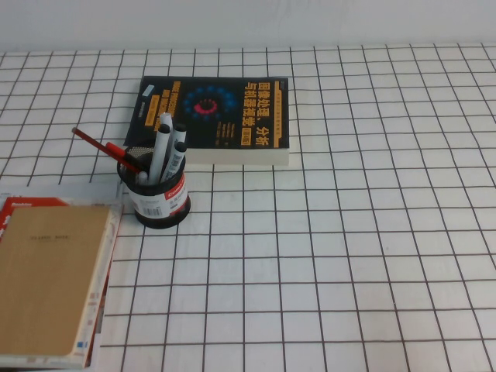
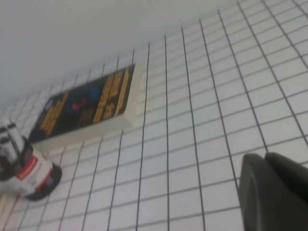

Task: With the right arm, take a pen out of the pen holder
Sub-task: 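Take a marker out of the pen holder and lay it on the table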

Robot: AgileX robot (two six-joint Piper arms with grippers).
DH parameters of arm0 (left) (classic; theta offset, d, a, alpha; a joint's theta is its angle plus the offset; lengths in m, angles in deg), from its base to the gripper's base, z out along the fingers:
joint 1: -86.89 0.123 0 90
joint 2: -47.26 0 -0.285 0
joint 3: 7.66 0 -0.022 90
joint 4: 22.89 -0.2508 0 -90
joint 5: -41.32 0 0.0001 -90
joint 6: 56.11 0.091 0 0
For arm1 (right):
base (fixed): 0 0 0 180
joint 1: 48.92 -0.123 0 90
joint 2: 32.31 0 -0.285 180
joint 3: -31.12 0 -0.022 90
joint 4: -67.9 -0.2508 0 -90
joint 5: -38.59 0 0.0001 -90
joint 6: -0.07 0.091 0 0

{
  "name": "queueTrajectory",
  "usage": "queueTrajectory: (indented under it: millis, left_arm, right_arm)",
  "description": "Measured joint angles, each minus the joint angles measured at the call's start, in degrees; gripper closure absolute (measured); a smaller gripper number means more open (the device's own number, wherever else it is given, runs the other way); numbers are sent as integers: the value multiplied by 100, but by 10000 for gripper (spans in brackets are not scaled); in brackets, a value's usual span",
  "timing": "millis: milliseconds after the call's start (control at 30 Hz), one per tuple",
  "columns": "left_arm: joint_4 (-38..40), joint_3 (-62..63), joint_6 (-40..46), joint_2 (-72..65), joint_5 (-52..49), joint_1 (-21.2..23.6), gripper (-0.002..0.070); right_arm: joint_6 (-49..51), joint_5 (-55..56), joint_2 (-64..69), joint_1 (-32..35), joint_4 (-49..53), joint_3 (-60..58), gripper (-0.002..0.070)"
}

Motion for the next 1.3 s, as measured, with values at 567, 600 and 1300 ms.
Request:
queueTrajectory:
  millis: [567, 600, 1300]
  left_arm:
    - [0, 0, 0, 0, 0, 0, 679]
    - [0, 0, 0, 0, 0, 0, 679]
    - [0, 0, 0, 0, 0, 0, 679]
  right_arm:
    - [-1941, -957, 3548, -217, -575, 1597, 692]
    - [-1971, -830, 3746, -356, -586, 1659, 692]
    - [-2088, 3747, 6977, -5121, -450, 2725, 545]
